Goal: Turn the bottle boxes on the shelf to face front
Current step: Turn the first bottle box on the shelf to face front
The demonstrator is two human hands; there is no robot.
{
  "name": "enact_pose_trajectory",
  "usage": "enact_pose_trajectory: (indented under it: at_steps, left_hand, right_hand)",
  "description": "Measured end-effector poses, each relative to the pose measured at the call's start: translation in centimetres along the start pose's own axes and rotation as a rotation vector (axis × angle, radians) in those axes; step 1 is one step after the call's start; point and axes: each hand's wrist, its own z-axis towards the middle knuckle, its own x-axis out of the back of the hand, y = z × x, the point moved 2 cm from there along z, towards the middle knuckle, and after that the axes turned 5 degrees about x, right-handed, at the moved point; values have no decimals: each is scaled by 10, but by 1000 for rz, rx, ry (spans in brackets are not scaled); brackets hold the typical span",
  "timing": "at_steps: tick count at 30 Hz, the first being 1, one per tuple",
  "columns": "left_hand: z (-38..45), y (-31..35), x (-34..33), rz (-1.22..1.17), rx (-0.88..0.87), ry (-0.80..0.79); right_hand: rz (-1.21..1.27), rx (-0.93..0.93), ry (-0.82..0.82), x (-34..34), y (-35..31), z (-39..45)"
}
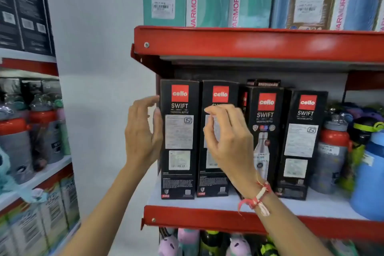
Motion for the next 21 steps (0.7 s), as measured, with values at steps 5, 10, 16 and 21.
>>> enact_pose_trajectory:
  at_steps: [5, 10, 16, 21]
  left_hand:
    - [-27, -57, -17, -199, 559, -239]
    - [-36, -84, -40, -420, 865, -589]
    - [-35, -85, -46, -502, 934, -714]
    - [-30, -69, -26, -554, 862, -656]
  right_hand:
    - [104, -236, -244, -41, -8, -47]
    - [-65, -389, -344, -71, -25, -75]
    - [-114, -496, -373, -88, -50, -77]
    - [-124, -454, -359, -76, -60, -64]
